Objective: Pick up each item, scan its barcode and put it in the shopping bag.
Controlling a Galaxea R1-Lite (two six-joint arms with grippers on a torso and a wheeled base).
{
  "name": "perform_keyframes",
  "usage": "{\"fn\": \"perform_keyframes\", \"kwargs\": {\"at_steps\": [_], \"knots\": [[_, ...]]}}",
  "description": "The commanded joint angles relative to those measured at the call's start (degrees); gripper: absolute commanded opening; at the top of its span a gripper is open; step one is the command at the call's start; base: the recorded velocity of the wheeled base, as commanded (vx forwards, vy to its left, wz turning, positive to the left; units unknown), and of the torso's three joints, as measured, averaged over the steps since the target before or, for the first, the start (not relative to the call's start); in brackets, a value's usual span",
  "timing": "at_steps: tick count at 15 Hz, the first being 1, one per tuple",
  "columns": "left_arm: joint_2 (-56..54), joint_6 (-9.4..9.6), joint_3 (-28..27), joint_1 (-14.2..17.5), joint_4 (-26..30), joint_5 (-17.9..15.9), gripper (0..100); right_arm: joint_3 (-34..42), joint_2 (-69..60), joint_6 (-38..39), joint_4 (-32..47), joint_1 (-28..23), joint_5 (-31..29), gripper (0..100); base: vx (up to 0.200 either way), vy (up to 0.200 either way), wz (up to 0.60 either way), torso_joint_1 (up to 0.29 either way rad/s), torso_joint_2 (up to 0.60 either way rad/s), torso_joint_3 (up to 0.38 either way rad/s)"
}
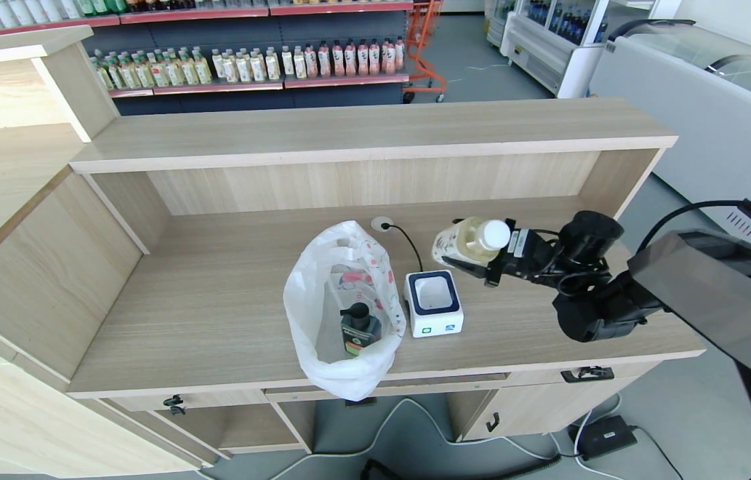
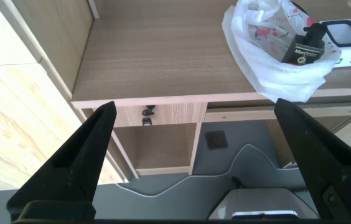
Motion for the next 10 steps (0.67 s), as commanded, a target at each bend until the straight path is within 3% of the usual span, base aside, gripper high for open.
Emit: {"fn": "perform_keyframes", "kwargs": {"at_steps": [1,2,4,5,8,10], "knots": [[-0.02,-0.01,0.01,0.00,-0.01,0.01,100,12.72,-13.67,10.91,-3.31,-5.40,-4.42,0,0.000,0.000,0.00,0.000,0.00,0.000],[-0.02,-0.01,0.01,0.00,-0.01,0.01,100,18.61,-18.77,17.41,-3.84,-6.54,-9.25,0,0.000,0.000,0.00,0.000,0.00,0.000],[-0.02,-0.01,0.01,0.00,-0.01,0.01,100,29.24,-29.93,32.71,-3.05,-7.42,-24.72,0,0.000,0.000,0.00,0.000,0.00,0.000],[-0.02,-0.01,0.01,0.00,-0.01,0.01,100,31.97,-33.27,36.92,-0.94,-8.13,-26.92,0,0.000,0.000,0.00,0.000,0.00,0.000],[-0.02,-0.01,0.01,0.00,-0.01,0.01,100,36.45,-39.34,38.51,8.82,-13.93,-28.06,0,0.000,0.000,0.00,0.000,0.00,0.000],[-0.02,-0.01,0.01,0.00,-0.01,0.01,100,37.51,-41.36,42.29,10.49,-14.98,-29.64,0,0.000,0.000,0.00,0.000,0.00,0.000]]}}
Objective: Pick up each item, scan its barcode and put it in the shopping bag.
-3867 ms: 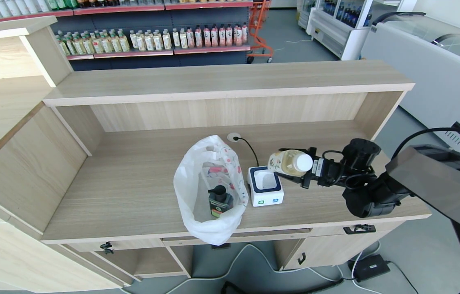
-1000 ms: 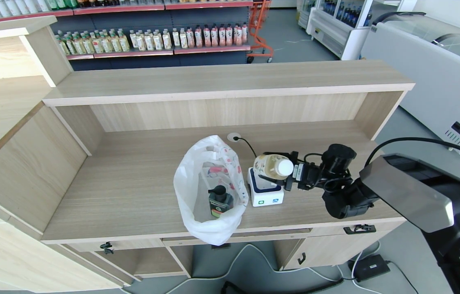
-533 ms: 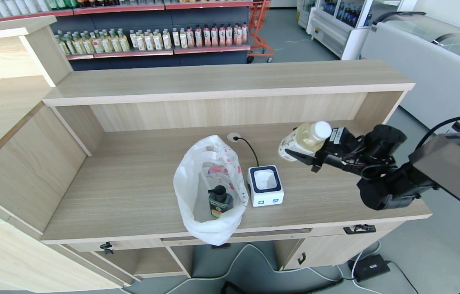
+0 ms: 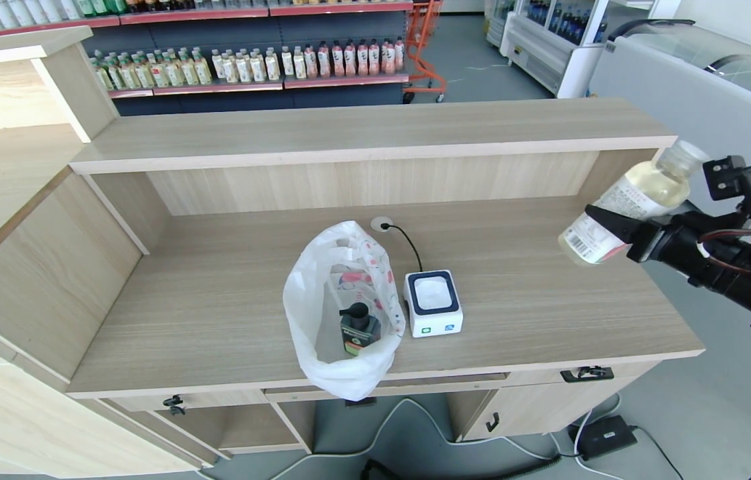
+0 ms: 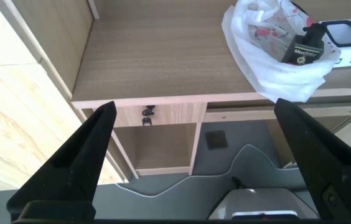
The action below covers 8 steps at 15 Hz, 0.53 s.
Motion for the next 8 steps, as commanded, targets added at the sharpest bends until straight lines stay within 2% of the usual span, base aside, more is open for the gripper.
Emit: {"fn": "perform_keyframes", "kwargs": {"at_steps": [1,3,8], "knots": [[0.00,-0.01,0.01,-0.02,-0.01,0.01,100,1.48,-4.83,0.39,0.22,-1.16,-0.08,0,0.000,0.000,0.00,0.000,0.00,0.000],[0.00,-0.01,0.01,-0.02,-0.01,0.01,100,1.57,-7.38,3.29,4.18,-0.98,0.10,0,0.000,0.000,0.00,0.000,0.00,0.000],[0.00,-0.01,0.01,-0.02,-0.01,0.01,100,1.13,-6.86,3.46,4.53,0.07,1.41,0,0.000,0.000,0.00,0.000,0.00,0.000]]}}
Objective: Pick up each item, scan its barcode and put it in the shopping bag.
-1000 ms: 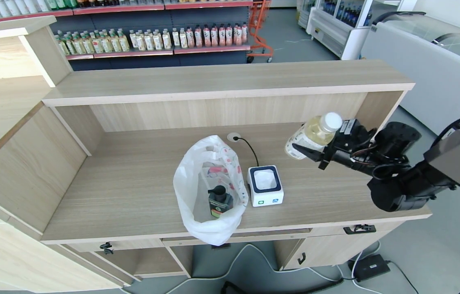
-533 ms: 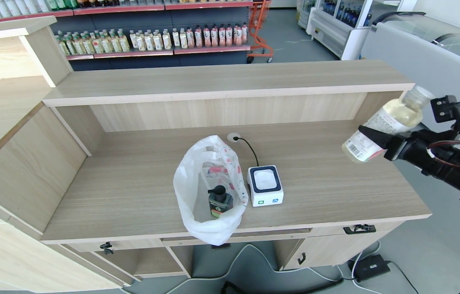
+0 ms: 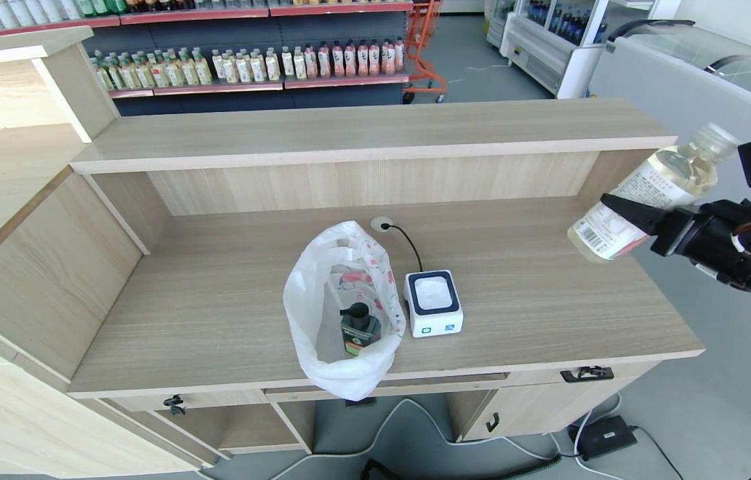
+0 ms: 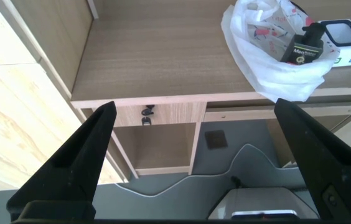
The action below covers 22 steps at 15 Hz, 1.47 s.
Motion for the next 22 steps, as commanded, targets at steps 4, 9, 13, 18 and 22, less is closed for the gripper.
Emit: {"fn": "perform_keyframes", "kwargs": {"at_steps": [4,9,13,18,22], "knots": [[-0.02,0.02,0.01,-0.02,-0.03,0.05,100,-0.09,-0.18,-0.10,0.01,1.92,-0.01,0,0.000,0.000,0.00,0.000,0.00,0.000],[-0.02,0.02,0.01,-0.02,0.06,-0.22,100,-0.26,-0.09,-0.28,0.80,2.36,-0.01,0,0.000,0.000,0.00,0.000,0.00,0.000],[-0.02,0.11,0.01,-0.02,-0.03,-0.22,100,-2.72,1.67,-0.19,0.89,4.38,-0.01,0,0.000,0.200,0.00,-0.002,0.00,0.001],[-0.02,0.02,0.01,-0.02,-0.03,0.05,100,-11.43,7.11,-0.28,7.57,5.70,-0.01,0,0.000,0.160,0.00,0.009,0.01,0.002],[-0.02,0.02,0.01,-0.02,-0.03,-0.04,100,-15.64,11.95,-1.07,7.57,9.22,-0.01,0,0.000,0.000,0.00,0.000,0.00,0.000]]}}
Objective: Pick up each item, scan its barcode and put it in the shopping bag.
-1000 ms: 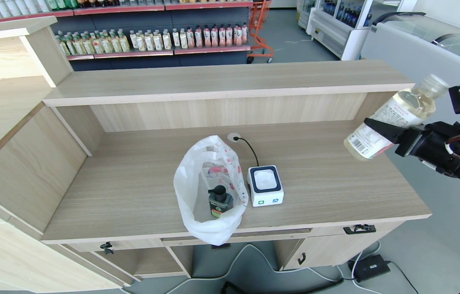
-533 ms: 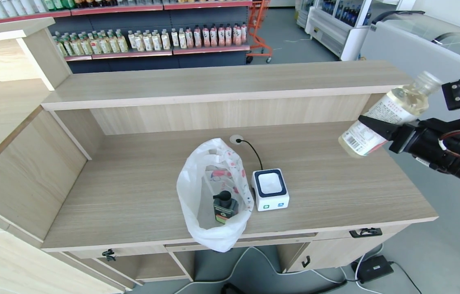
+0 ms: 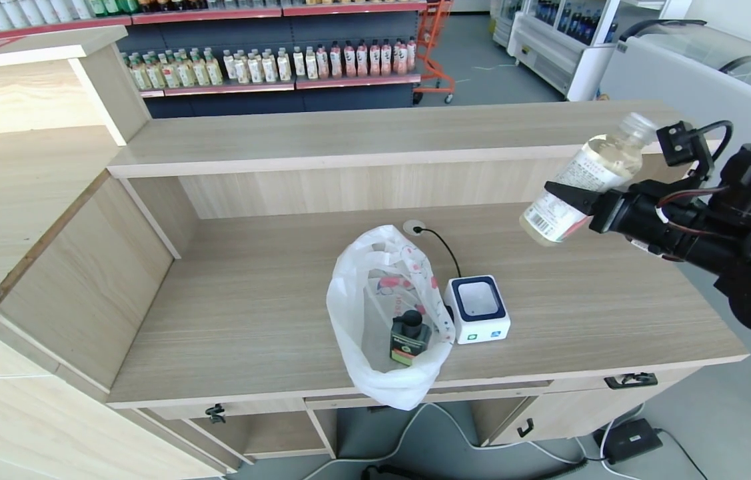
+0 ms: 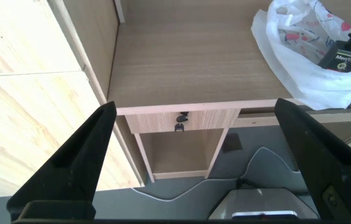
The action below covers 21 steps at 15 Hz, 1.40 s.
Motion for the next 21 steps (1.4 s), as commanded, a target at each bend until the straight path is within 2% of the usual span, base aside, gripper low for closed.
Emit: {"fn": "perform_keyframes", "kwargs": {"at_steps": [1,5,11,13,17,21], "knots": [[-0.02,-0.01,0.01,-0.02,0.02,-0.04,100,-0.87,3.77,-1.43,0.00,2.48,0.18,0,0.000,0.000,0.00,0.000,0.00,0.000],[-0.02,-0.01,0.01,-0.02,0.02,-0.04,100,0.54,6.85,-5.21,-1.41,6.26,0.27,0,0.000,0.000,0.00,0.000,0.00,0.000],[-0.02,-0.01,0.01,-0.02,0.02,-0.04,100,0.28,14.41,-9.17,-7.47,7.76,4.31,0,0.000,0.000,0.00,0.000,0.00,0.000],[-0.02,-0.01,0.01,-0.02,0.02,0.05,100,-2.27,17.22,-11.37,-7.83,8.11,6.42,0,0.000,0.000,0.00,0.000,0.00,0.000],[-0.02,-0.01,0.01,-0.02,0.02,0.05,100,-3.33,21.00,-17.25,-7.74,8.46,6.86,0,0.000,0.000,0.00,0.000,0.00,0.000],[-0.02,-0.01,0.01,-0.02,0.02,-0.04,100,-5.44,23.46,-17.96,-7.74,8.72,6.86,0,0.000,0.000,0.00,0.000,0.00,0.000]]}}
